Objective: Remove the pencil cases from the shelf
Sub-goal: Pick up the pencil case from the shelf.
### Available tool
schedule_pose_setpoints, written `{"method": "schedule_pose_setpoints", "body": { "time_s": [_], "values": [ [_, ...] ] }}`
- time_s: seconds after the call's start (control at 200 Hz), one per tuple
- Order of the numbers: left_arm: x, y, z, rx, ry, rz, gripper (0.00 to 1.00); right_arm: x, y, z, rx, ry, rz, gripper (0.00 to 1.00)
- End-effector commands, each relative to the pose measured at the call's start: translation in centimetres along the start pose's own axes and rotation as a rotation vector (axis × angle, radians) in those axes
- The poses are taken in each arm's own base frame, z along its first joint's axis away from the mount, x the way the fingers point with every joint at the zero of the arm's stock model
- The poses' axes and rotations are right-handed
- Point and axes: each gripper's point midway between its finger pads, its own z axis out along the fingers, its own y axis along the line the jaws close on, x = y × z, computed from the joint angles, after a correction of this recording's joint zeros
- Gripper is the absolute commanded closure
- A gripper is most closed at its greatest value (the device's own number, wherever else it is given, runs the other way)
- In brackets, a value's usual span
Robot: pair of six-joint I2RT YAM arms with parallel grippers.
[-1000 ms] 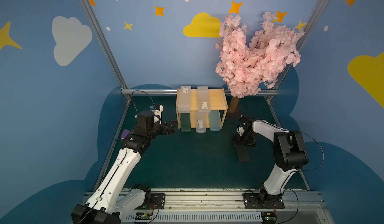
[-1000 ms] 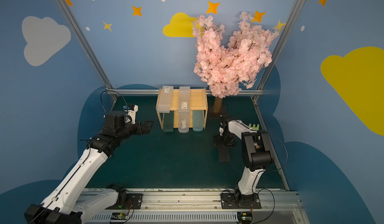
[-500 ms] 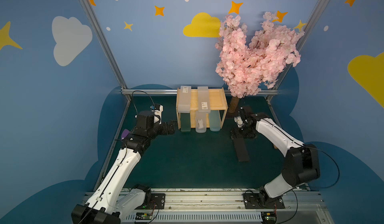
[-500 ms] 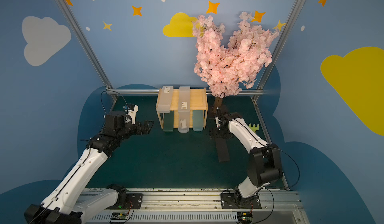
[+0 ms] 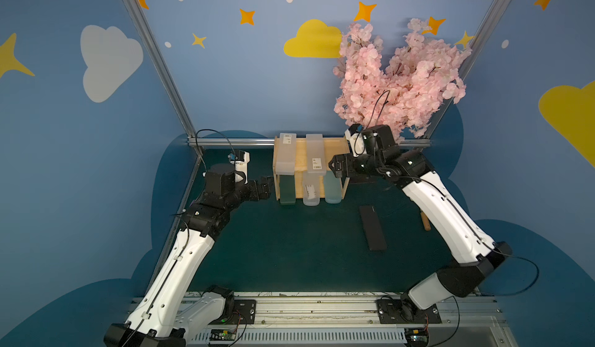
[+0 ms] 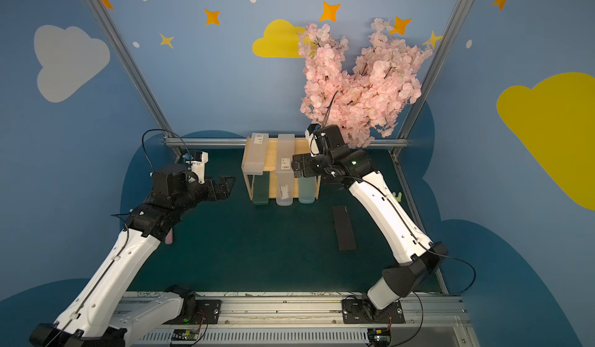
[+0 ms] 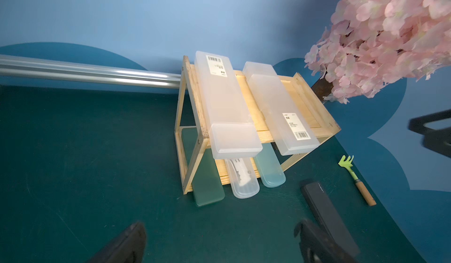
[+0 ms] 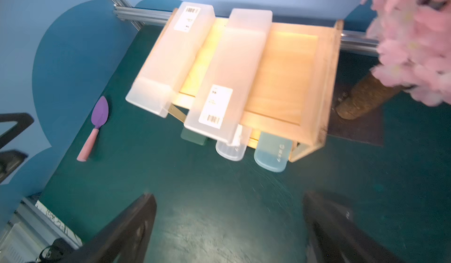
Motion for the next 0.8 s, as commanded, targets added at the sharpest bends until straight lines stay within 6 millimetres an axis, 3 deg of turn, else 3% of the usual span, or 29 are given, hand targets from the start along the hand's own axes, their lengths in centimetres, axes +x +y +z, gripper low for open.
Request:
{"method": "schedule_pose_setpoints", "body": {
  "time_s": [0.0,0.1,0.235,0.431,0.791],
  "values": [
    [-1.1,-0.3,-0.3,-0.012,-0.015,0.033,0.0,-0.5,0.9,3.7,0.048,0.046,-0.005,0.02],
    [-1.3,-0.4,-0.7,-0.005,-0.039,0.027,0.0,-2.3,1.6,6.0,0.083,0.043,-0.015,0.02],
    [0.1,-0.1,-0.8,-0.009,-0.011,0.027,0.0,-3.7,1.2,9.0,0.133,0.033,-0.027,0.02],
    [1.9,0.3,-1.1,-0.018,0.03,0.041,0.0,-3.7,-0.2,11.5,0.171,0.039,-0.002,0.02],
    [2.6,0.6,-1.0,-0.024,0.044,0.048,0.0,-2.6,-0.5,14.4,0.167,0.074,0.006,0.02]
  ]
}}
